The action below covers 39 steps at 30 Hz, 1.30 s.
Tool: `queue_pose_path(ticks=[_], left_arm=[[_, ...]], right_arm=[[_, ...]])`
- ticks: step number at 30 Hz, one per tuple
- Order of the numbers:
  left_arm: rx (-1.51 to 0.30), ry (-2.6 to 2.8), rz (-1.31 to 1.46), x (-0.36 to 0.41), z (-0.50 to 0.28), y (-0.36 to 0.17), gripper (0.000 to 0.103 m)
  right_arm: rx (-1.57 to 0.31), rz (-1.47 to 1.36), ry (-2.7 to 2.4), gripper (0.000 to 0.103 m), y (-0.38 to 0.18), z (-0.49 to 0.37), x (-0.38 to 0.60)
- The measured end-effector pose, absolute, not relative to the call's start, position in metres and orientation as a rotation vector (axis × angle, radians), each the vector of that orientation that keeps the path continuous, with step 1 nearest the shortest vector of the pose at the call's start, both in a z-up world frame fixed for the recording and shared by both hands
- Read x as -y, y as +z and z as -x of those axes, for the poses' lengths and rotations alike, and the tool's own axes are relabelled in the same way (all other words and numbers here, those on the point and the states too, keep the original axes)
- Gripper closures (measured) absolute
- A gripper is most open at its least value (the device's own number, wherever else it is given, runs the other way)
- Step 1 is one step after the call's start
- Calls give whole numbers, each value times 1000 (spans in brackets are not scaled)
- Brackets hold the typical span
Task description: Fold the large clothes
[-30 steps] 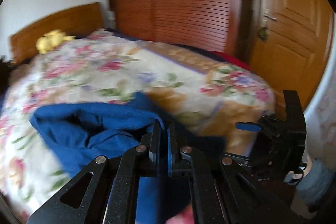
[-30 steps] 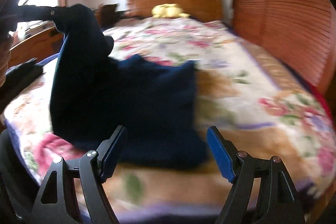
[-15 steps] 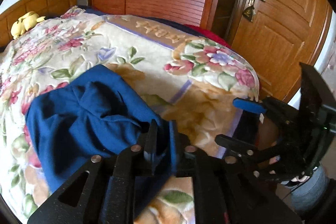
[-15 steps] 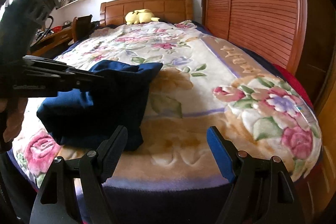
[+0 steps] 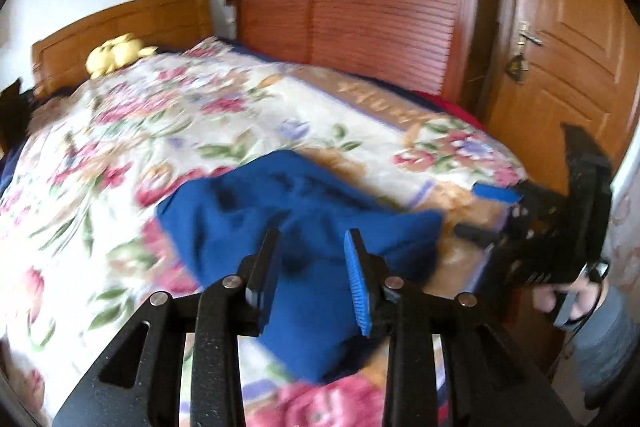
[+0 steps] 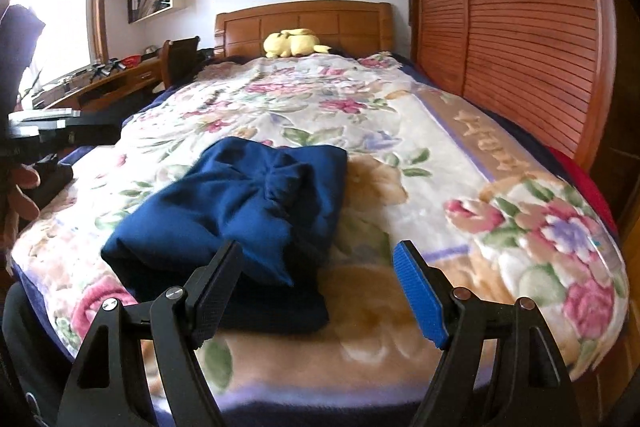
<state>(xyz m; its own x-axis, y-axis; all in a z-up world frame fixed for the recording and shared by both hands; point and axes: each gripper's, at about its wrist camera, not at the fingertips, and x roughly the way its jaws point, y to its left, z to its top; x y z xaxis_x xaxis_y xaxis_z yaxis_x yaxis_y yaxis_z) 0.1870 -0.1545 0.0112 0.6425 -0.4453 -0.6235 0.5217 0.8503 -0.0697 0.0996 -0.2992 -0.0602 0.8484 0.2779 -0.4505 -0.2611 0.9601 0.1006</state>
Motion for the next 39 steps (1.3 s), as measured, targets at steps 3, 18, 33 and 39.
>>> queue_pose_path(ticks=[3, 18, 33, 39], left_arm=[[-710, -500, -101, 130, -195, -6, 70], [-777, -404, -68, 84, -222, -53, 70], [-835, -390, -91, 105, -301, -78, 70], [-892, -324, -102, 106, -350, -102, 70]], right_arm=[[-491, -35, 331, 24, -59, -117, 287], [-628, 21, 372, 65, -84, -173, 268], [-586, 6, 350, 90, -91, -164, 289], [-594, -30, 370, 90, -89, -166, 291]])
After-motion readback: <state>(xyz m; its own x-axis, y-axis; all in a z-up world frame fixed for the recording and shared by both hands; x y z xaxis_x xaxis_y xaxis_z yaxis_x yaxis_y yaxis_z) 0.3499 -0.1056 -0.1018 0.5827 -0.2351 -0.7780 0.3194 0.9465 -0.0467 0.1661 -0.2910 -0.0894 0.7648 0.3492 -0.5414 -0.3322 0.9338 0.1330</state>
